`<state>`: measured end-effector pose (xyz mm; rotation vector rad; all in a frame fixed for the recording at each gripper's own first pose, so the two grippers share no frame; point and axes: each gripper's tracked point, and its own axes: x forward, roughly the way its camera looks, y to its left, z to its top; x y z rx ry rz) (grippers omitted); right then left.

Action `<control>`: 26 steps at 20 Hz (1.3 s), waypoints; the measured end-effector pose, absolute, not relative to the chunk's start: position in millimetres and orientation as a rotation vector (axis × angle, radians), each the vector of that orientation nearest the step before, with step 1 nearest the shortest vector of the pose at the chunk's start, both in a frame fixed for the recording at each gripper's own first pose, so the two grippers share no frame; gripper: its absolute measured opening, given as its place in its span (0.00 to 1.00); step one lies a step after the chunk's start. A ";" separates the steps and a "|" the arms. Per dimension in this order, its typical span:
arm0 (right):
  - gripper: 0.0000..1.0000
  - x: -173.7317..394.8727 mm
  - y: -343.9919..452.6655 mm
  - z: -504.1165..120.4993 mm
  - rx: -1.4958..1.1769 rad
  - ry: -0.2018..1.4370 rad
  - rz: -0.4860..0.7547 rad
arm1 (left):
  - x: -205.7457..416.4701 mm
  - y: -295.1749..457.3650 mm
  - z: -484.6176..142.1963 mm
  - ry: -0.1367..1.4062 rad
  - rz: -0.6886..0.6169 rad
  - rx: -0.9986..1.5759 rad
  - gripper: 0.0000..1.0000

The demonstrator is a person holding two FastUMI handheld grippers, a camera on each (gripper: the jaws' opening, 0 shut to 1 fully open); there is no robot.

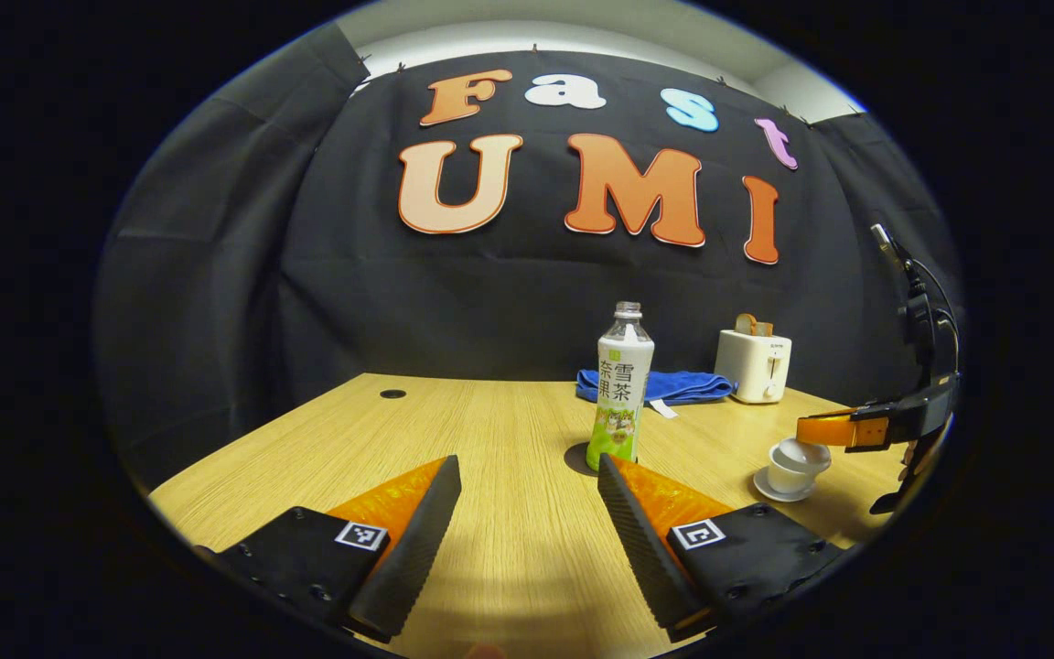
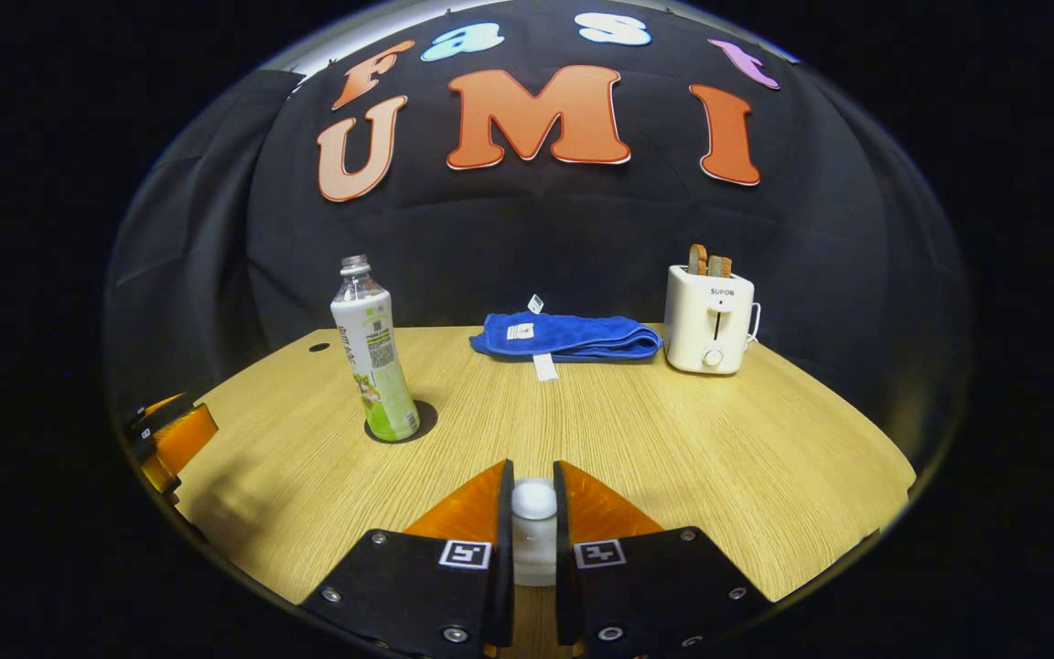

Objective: Open the teacup lid with one hand, grasp the water bottle and pour water into the teacup with the other hand; after pouring, place the water bottle on the coaster and then close the teacup lid.

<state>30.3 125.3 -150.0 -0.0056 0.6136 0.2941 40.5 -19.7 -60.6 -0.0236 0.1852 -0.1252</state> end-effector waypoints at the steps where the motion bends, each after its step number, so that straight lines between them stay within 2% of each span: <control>1: 0.19 30.1 126.1 -152.3 -0.005 0.616 0.295 | 40.6 -19.1 -62.5 0.191 -0.125 -0.025 0.95; 9: 0.22 30.4 127.0 -161.8 -0.023 0.624 0.307 | 40.6 -17.6 -65.5 0.199 -0.129 -0.020 0.97; 14: 0.28 28.8 124.0 -157.7 -0.018 0.614 0.313 | 41.1 -19.4 -65.6 0.199 -0.128 -0.016 0.95; 15: 0.32 29.3 122.5 -155.0 -0.017 0.605 0.310 | 41.3 -19.2 -64.8 0.199 -0.128 -0.017 0.96; 16: 0.29 28.3 121.3 -152.0 -0.015 0.599 0.309 | 41.0 -20.1 -63.4 0.198 -0.130 -0.019 0.95; 17: 0.43 27.1 119.3 -148.7 -0.012 0.594 0.308 | 40.6 -21.2 -62.9 0.196 -0.130 -0.021 0.97; 21: 0.59 23.1 108.3 -135.4 -0.006 0.575 0.300 | 40.4 -21.3 -58.5 0.190 -0.126 -0.012 0.97; 23: 0.73 20.3 98.6 -126.8 -0.014 0.556 0.286 | 39.4 -19.8 -56.1 0.190 -0.123 -0.013 0.95; 26: 0.83 10.5 87.6 -113.6 -0.018 0.532 0.281 | 36.7 -16.3 -49.9 0.180 -0.115 -0.013 0.95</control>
